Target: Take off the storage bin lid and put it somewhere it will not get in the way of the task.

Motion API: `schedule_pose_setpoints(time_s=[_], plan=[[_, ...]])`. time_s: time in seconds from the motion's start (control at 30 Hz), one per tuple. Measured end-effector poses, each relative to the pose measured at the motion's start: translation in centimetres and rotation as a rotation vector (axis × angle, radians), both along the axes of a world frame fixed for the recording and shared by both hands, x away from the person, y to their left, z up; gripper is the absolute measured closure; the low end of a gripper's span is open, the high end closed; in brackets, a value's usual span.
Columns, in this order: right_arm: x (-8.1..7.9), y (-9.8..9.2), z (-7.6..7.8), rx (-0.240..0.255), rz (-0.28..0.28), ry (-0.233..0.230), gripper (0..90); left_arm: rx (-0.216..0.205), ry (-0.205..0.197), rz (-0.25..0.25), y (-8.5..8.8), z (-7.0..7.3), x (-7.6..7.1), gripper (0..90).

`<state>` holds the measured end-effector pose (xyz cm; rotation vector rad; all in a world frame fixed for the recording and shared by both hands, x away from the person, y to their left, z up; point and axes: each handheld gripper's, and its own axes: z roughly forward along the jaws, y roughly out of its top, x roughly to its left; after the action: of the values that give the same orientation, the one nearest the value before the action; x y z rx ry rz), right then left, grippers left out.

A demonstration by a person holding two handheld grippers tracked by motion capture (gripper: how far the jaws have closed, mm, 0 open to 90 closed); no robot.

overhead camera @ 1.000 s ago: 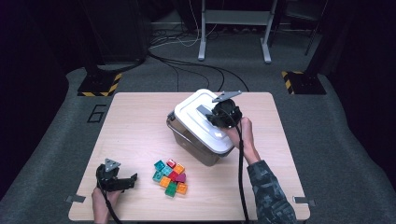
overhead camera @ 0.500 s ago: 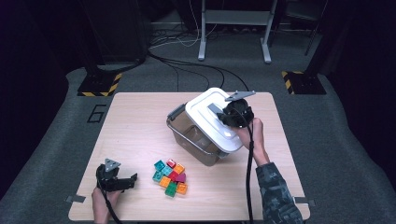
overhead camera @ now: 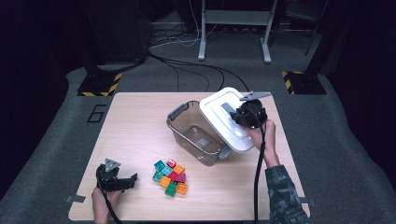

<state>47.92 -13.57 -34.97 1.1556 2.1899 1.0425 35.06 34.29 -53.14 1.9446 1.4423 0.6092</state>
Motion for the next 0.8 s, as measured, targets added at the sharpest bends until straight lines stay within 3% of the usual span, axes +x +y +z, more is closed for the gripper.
schedule_pose_setpoints(time_s=[0.57, 0.8], plan=[[0.1, -3.8, -0.4, 0.008, -0.115, 0.004, 66.6, 0.001, 0.001, -0.001, 0.0, 0.0, 0.0, 0.9], [0.3, -5.7, -0.9, 0.038, -0.194, 0.005, 66.6, 0.001, 0.001, -0.001, 0.0, 0.0, 0.0, 0.9]])
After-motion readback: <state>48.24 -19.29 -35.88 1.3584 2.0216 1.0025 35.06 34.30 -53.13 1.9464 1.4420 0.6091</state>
